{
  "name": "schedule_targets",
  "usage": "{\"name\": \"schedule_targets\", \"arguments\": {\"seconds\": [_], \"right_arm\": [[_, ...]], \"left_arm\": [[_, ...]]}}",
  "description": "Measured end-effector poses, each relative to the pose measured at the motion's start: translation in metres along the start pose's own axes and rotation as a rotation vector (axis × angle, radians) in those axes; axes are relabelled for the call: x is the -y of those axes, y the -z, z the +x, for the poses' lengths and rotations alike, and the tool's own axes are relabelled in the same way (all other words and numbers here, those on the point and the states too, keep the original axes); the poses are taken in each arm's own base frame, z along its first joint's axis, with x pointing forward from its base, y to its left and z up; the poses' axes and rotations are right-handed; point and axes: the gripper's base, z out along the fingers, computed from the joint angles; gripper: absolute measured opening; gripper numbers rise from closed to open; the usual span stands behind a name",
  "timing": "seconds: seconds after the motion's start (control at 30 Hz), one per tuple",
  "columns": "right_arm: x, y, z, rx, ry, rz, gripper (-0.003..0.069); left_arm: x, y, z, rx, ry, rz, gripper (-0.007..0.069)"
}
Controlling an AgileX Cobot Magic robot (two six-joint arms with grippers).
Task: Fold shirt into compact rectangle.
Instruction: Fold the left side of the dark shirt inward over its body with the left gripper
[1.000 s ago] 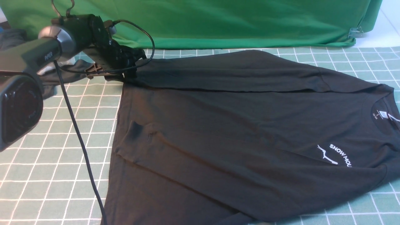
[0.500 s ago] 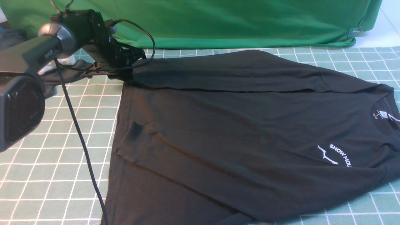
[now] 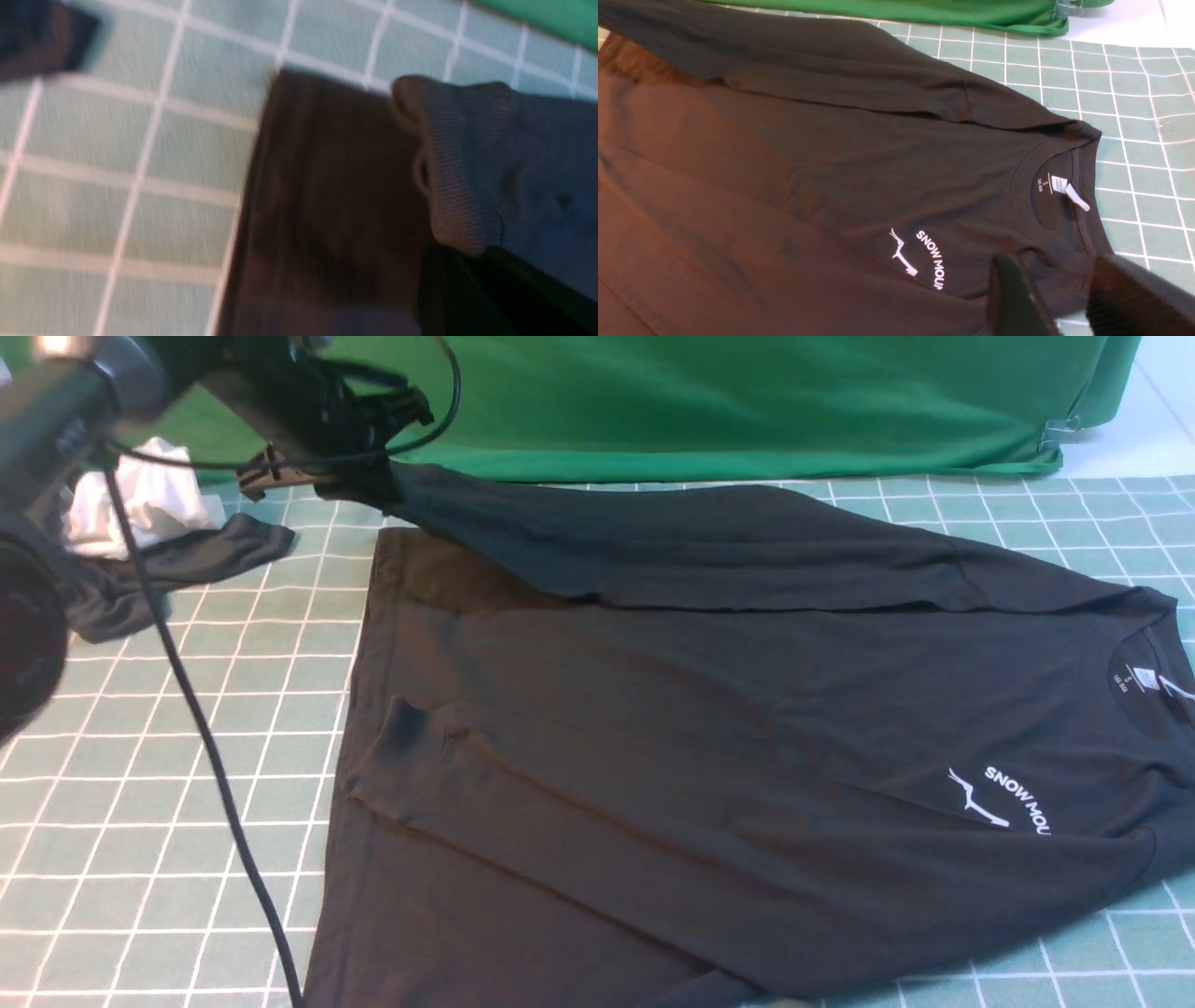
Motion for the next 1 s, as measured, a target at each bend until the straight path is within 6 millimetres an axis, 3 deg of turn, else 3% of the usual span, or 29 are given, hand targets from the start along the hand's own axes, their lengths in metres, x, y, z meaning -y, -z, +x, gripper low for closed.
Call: {"name": "schedule_targets", "arguments": {"seconds": [0.07,0.3,0.43,0.53,0.57,0.63,0.77,0.87,1.0], "right_arm": [[0.000,0.000,0.000,0.000,0.000,0.000,0.0237],[0.000,0.000,0.000,0.004,0.001,0.001,0.0237],[0.000,0.000,-0.001,0.010,0.002,0.003,0.0237],[0.000,0.000,-0.001,0.012,0.002,0.003,0.0237],[0.000,0.000,-0.001,0.012,0.002,0.003,0.0237],[0.000,0.000,-0.001,0.013,0.002,0.003,0.0237],[0.000,0.000,-0.001,0.013,0.002,0.004,0.0237],[0.000,0.000,-0.001,0.013,0.002,0.004,0.0237],[0.000,0.000,-0.001,0.013,0.002,0.004,0.0237]], "left_arm": [[0.001,0.006,0.004,-0.044,-0.003,0.000,0.0017],[0.008,0.055,0.040,-0.163,-0.030,0.009,0.0017],[0.002,0.083,0.085,-0.229,-0.039,-0.029,0.0017],[-0.010,0.075,0.120,-0.292,-0.035,-0.070,0.0017],[-0.011,0.074,0.122,-0.287,-0.035,-0.071,0.0017],[-0.023,0.054,0.150,-0.326,-0.024,-0.098,0.0019],[-0.035,0.033,0.176,-0.347,-0.006,-0.112,0.0034],[-0.042,0.024,0.185,-0.333,-0.002,-0.125,0.0090],[-0.042,0.030,0.182,-0.333,-0.038,-0.146,0.0215]]}}
